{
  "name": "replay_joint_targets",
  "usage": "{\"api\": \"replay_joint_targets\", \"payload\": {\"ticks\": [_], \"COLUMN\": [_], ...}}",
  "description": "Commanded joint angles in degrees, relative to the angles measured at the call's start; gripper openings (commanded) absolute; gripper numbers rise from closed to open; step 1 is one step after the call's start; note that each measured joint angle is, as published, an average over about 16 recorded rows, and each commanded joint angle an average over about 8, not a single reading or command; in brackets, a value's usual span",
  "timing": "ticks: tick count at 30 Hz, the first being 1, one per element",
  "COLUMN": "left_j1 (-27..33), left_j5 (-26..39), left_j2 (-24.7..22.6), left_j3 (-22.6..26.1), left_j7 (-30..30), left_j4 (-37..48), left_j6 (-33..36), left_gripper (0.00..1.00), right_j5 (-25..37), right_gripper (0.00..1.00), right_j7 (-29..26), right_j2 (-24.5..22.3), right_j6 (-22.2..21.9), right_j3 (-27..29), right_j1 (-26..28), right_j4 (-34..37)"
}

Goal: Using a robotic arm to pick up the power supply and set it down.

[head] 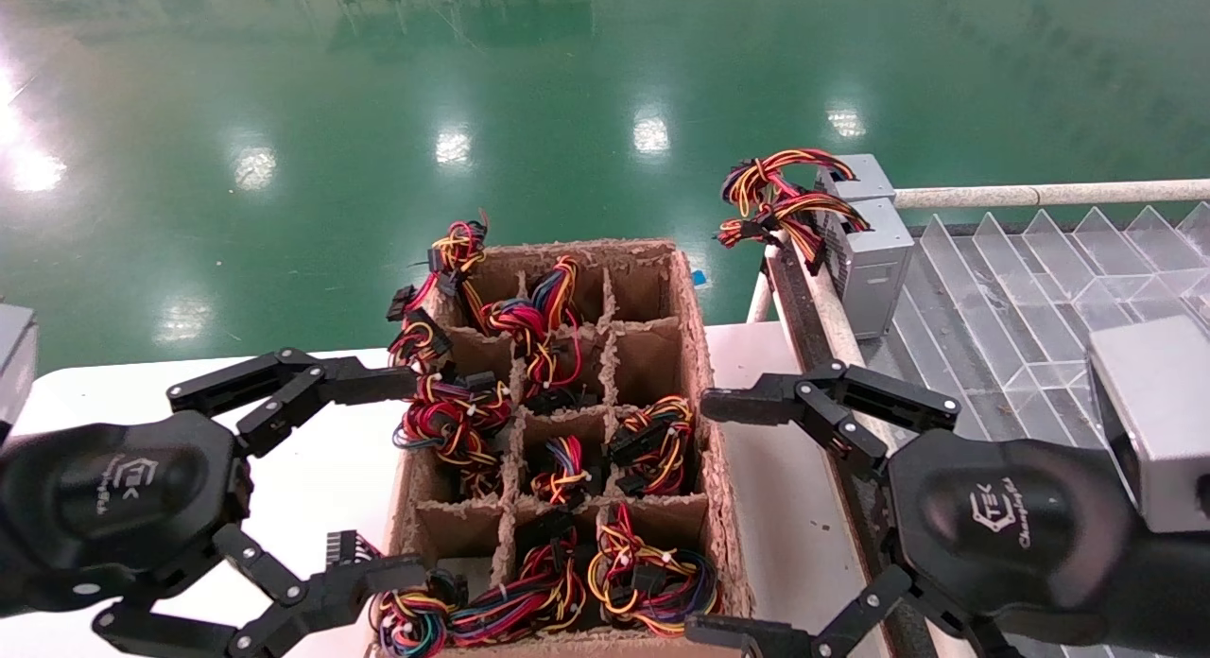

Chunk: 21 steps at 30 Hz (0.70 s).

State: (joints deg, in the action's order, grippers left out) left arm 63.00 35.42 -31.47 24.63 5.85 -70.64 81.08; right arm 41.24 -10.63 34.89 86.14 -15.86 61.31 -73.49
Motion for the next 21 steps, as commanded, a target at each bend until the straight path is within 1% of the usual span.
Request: {"api": "replay_joint_targets", "payload": {"ticks": [1, 21], "left_j1": [0.0, 0.0], "left_j5": [0.0, 0.0], "left_j2": [0.0, 0.0], "left_j3": [0.0, 0.0], "left_j7": [0.0, 0.0], "left_j4": [0.0, 0.0], "left_j6": [0.0, 0.0], "left_gripper": [1.0, 1.0], "right_j5": [0.1, 0.5], "right_gripper": [1.0, 1.0], "right_j7": [0.0, -0.1], "right_j2": [0.0, 0.1], "right_j6": [-0.1, -0.4], "right_j3": [0.0, -0.1], "right_j1": [0.0, 0.2], "right_j4": [0.0, -0.1]}}
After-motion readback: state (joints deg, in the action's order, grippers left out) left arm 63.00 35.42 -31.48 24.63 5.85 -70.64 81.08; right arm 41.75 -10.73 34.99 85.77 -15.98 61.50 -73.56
